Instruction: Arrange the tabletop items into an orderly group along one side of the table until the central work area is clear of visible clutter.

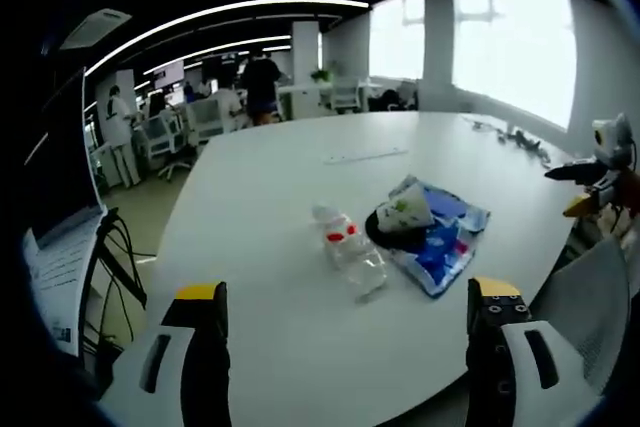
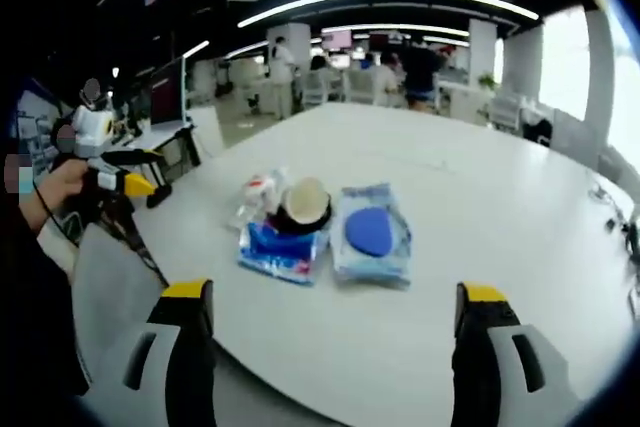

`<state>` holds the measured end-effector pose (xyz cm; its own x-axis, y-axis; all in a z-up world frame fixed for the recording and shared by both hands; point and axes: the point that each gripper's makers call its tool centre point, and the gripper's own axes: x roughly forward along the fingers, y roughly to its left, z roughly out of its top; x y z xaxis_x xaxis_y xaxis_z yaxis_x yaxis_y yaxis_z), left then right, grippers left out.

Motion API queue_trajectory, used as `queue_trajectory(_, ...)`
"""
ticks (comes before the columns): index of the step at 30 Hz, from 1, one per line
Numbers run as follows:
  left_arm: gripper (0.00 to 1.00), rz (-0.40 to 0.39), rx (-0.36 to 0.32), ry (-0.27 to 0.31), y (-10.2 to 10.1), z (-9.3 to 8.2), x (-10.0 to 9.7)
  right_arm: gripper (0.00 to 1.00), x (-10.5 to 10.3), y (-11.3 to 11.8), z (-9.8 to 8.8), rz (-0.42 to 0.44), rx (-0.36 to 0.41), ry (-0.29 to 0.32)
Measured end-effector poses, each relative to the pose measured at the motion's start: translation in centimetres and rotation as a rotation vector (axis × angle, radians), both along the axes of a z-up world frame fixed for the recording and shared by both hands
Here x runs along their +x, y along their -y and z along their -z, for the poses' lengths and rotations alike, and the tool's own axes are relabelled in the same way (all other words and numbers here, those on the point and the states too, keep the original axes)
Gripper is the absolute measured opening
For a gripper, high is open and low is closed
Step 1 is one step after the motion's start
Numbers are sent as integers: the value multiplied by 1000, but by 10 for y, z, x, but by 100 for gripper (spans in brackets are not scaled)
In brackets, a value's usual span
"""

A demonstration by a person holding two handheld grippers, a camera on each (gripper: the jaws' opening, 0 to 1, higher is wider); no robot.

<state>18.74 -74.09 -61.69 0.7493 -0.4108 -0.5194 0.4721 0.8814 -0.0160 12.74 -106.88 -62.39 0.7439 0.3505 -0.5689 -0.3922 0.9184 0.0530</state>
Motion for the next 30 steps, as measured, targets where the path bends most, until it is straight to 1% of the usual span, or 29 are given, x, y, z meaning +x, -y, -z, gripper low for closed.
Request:
queue_trajectory(7,99,-1,14,-8,-3,2,-2,98,-1,0,3,-2,10,-11)
queue_trajectory(10,99,9,36,-3,-3,2,-3,98,-2,-1,3,-16,-2,-8)
queue_trajectory(16,99,15,60,-3,-5,5,-3,98,-2,-4,2,-27,1,-8)
queue_trajectory(21,99,9,46,8,-6,2,-1,98,-1,-6,0,-35,-1,-8)
queue_trajectory(27,99,4,20,13,-5,-1,1,98,4,-4,-4,-21,17,5)
queue_trajectory(30,98,3,16,7,-5,0,1,98,4,-4,-5,-17,19,8)
